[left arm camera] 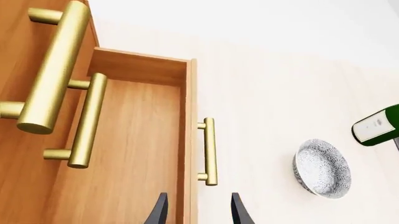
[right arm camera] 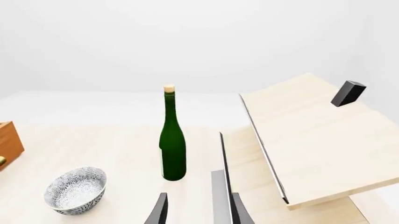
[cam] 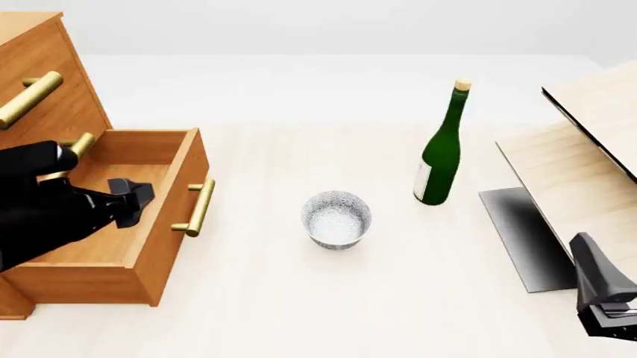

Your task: Put the bowl in the bottom drawer of the cabinet and close it.

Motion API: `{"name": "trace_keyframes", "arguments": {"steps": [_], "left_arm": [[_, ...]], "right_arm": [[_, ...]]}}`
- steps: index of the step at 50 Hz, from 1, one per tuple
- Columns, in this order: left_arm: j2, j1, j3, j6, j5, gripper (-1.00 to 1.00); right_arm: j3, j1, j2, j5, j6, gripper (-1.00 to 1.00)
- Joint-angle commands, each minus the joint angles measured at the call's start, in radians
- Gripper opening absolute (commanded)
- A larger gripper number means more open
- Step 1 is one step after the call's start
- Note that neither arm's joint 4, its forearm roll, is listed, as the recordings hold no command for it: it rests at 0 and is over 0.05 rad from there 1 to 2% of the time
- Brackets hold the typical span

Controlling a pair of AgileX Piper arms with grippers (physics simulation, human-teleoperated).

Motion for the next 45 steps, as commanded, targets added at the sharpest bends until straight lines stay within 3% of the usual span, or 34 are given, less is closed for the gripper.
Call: {"name": "trace_keyframes", "arguments": {"steps": [1,45], "left_arm": [[-0.018,0.023,0.073,0.01,-0.061,1.0],[0.117,-0.032,0.151,-0.047,-0.211,1.0]], "right_arm": [[0.0,-0.001,-0.012,0.01,-0.001,1.0],[0.0,-0.001,-0.012,0.01,-0.001,1.0]]}}
